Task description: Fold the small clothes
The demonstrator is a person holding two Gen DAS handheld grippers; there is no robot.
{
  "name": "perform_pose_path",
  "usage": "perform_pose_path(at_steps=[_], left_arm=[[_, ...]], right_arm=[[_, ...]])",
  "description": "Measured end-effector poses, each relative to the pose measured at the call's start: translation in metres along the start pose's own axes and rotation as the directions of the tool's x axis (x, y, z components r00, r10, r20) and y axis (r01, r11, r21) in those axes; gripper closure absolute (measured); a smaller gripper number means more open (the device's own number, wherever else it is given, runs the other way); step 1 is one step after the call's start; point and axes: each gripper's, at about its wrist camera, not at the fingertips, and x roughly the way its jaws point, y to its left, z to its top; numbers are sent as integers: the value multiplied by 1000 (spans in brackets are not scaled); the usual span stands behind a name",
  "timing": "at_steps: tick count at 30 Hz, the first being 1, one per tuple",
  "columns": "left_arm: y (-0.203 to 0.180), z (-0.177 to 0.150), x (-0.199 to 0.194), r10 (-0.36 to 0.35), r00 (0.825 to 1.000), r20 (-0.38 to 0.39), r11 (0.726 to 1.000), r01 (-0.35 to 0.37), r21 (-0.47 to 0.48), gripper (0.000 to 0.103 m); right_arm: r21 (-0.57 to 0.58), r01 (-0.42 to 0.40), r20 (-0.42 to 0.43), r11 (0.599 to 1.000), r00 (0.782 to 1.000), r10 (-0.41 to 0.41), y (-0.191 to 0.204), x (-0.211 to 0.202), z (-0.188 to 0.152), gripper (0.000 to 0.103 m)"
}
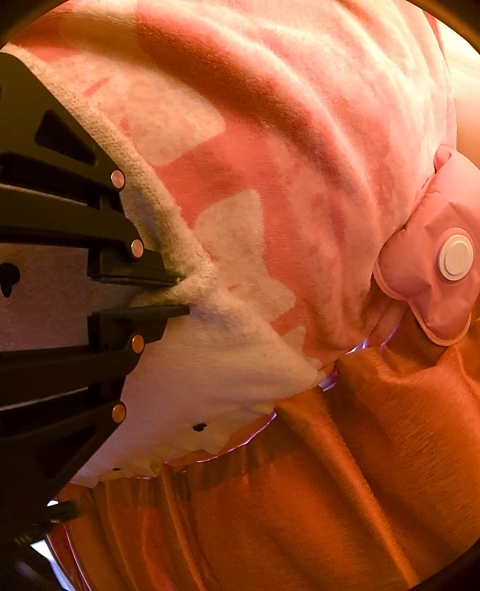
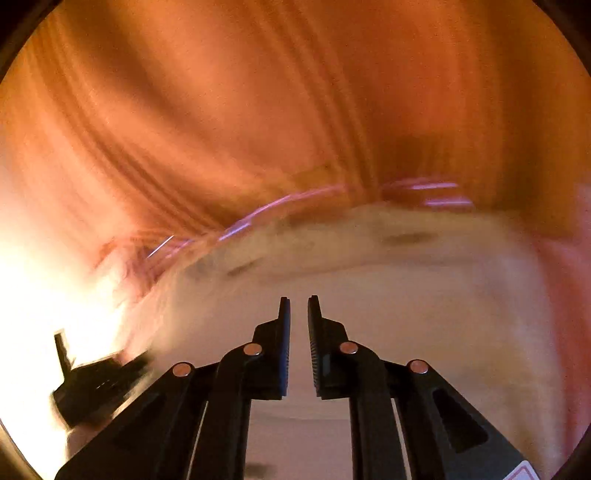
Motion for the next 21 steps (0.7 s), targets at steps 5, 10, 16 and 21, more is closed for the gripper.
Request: perform_pose_path(at_steps=[5, 10, 16, 21], left_arm=[[2, 1, 1, -5, 1000, -5, 1000, 5, -2, 93], [1, 1, 3, 0, 1000, -18, 1000, 0, 4, 93], [-1, 1, 2, 18, 1000, -23, 999, -18, 26, 93], [0, -2, 0, 10, 1000, -24, 1000, -10, 11, 93]], right_arm=[[-162, -100, -255, 982, 965, 56, 83, 138, 8, 95], [-34, 112, -143, 993, 983, -115, 42, 161, 51, 103], [-40, 117, -113, 992, 986, -121, -5, 77, 10, 101], [262, 175, -14, 949, 984, -177, -118, -20, -28, 103]])
